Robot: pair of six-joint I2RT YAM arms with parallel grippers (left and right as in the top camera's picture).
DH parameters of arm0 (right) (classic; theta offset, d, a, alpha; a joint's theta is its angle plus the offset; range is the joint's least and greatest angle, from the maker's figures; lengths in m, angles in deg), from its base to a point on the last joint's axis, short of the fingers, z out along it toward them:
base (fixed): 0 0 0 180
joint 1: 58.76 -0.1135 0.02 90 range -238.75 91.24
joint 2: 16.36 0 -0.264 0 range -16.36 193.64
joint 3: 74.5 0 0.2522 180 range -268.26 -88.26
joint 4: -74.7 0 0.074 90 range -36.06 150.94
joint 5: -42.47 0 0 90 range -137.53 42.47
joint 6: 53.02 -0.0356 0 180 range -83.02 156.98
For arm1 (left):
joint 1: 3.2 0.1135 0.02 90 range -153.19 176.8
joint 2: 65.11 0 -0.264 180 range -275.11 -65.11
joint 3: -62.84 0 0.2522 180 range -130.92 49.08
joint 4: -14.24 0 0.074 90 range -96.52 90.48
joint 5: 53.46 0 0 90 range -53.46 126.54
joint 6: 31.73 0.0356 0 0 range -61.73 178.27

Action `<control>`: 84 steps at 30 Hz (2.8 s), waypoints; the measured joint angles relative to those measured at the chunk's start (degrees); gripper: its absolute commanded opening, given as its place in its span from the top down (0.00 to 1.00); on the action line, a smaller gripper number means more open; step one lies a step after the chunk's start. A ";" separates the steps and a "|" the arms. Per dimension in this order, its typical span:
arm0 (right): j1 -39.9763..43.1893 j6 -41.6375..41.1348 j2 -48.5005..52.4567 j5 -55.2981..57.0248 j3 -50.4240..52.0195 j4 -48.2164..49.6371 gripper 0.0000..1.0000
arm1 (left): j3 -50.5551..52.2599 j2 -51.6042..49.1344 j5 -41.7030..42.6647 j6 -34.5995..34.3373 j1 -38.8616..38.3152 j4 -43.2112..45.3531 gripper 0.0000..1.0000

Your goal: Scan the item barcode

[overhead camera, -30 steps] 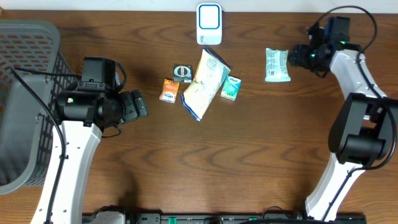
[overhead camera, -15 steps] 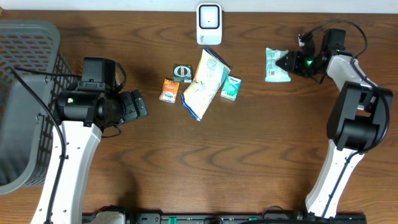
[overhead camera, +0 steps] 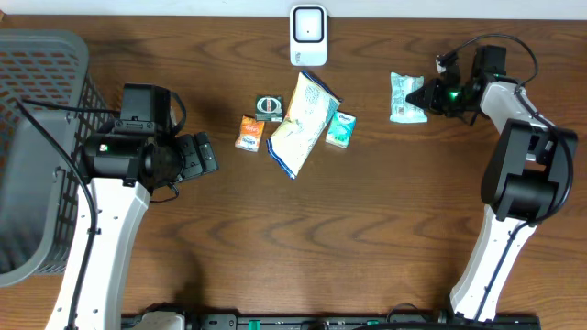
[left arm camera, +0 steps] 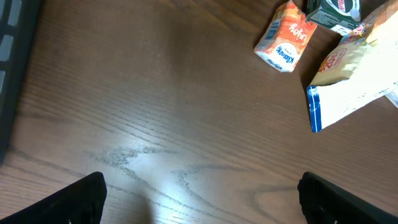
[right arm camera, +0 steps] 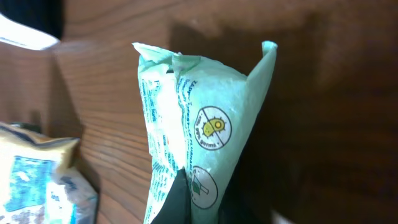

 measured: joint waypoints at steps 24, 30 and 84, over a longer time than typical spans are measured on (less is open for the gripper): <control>-25.53 4.96 -7.34 71.97 0.79 -8.55 0.99 | 0.00 0.00 0.00 0.00 0.00 0.02 0.02; -28.63 5.29 -5.66 76.91 0.81 -9.25 0.89 | 0.00 0.00 0.00 0.00 0.00 0.02 0.02; -22.10 4.85 -3.10 41.94 -4.72 -13.18 0.99 | 0.00 0.00 0.00 0.00 0.00 0.02 0.02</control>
